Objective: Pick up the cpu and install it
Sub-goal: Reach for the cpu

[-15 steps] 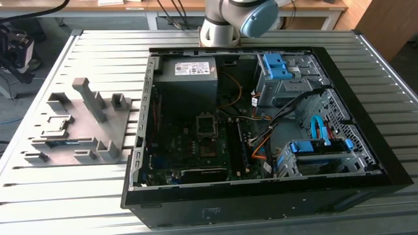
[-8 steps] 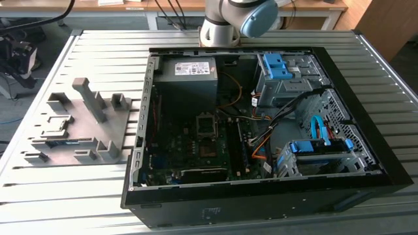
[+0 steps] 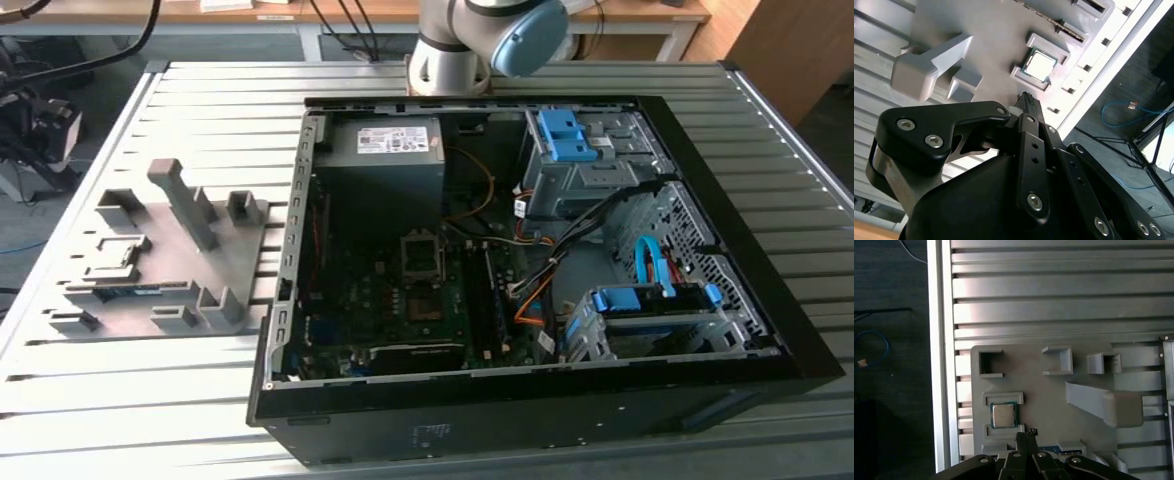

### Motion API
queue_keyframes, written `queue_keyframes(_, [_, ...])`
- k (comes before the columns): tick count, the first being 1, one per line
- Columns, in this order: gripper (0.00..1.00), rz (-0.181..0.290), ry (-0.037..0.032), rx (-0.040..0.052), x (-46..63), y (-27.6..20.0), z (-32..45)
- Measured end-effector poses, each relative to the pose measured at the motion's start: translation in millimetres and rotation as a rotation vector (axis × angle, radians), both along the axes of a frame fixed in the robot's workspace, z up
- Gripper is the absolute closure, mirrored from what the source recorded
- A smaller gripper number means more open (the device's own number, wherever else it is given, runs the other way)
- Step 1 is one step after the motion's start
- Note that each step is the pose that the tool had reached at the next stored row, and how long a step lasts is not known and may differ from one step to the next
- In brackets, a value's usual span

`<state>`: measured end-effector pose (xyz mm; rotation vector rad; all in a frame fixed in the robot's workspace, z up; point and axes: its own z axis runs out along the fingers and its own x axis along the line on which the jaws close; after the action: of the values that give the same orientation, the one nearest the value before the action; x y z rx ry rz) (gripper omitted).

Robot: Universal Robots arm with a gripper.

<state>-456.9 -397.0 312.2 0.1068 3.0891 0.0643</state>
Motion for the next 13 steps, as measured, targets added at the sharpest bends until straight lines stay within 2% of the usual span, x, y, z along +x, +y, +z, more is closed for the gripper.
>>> queue_keyframes(13, [0.90, 0.000, 0.0000, 0.0000, -4.6, 0.3, -23.7])
